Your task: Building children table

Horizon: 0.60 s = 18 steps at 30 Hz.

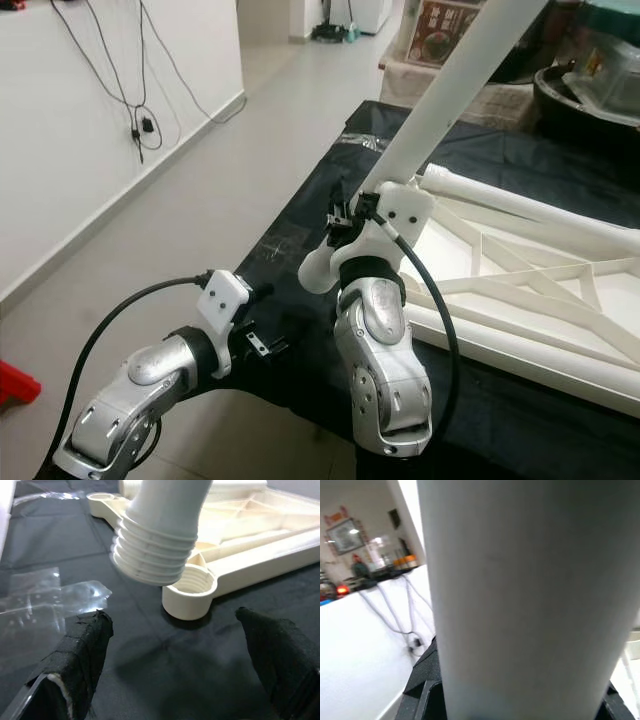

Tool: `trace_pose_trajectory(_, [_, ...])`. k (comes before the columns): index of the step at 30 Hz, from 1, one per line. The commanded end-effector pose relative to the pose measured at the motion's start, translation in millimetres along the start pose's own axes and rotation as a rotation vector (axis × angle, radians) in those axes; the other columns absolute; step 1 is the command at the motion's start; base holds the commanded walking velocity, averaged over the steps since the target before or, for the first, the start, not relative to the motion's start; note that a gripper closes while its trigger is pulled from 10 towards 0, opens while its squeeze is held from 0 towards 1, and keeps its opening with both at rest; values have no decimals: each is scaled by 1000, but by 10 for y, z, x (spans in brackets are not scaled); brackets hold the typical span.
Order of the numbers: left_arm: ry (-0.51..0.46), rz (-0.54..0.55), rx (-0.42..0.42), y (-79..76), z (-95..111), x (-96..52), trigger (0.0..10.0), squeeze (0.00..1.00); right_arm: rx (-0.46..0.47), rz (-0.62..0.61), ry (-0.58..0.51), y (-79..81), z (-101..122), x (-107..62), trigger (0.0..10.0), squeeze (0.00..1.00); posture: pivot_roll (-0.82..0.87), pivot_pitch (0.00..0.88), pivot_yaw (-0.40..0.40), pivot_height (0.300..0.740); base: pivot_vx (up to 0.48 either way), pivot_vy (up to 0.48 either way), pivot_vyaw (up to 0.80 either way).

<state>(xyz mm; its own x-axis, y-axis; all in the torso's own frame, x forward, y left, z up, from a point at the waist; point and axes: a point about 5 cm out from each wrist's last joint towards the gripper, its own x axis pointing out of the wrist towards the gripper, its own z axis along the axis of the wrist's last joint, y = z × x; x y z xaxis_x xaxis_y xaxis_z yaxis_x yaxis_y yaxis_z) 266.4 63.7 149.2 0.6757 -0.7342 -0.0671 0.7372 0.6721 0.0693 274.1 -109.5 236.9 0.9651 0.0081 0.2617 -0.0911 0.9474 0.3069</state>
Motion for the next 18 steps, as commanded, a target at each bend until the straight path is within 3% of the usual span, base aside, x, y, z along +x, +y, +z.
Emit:
trace_pose_trajectory(1, [12, 0, 43, 48, 15, 53, 10000, 0, 99, 63, 79, 72, -149, -130, 10000, 0, 83, 54, -32, 740, 0, 0, 0])
trace_pose_trajectory(3, [1, 9, 71, 96, 59, 109, 10000, 0, 92, 137, 97, 111, -161, -168, 10000, 0, 83, 54, -32, 740, 0, 0, 0])
trace_pose_trajectory(8, [-6, 13, 82, 114, 78, 138, 10000, 0, 93, 176, 103, 144, -162, -192, 10000, 0, 77, 51, -28, 740, 0, 0, 0])
trace_pose_trajectory(11, [-9, 12, 102, 144, 96, 190, 10000, 0, 117, 276, 130, 256, -187, -264, 10000, 0, 77, 46, -29, 740, 0, 0, 0])
trace_pose_trajectory(18, [-2, -17, 97, 107, 52, 222, 10000, 0, 162, 367, 151, 352, -175, -319, 10000, 0, 75, 45, -27, 740, 0, 0, 0])
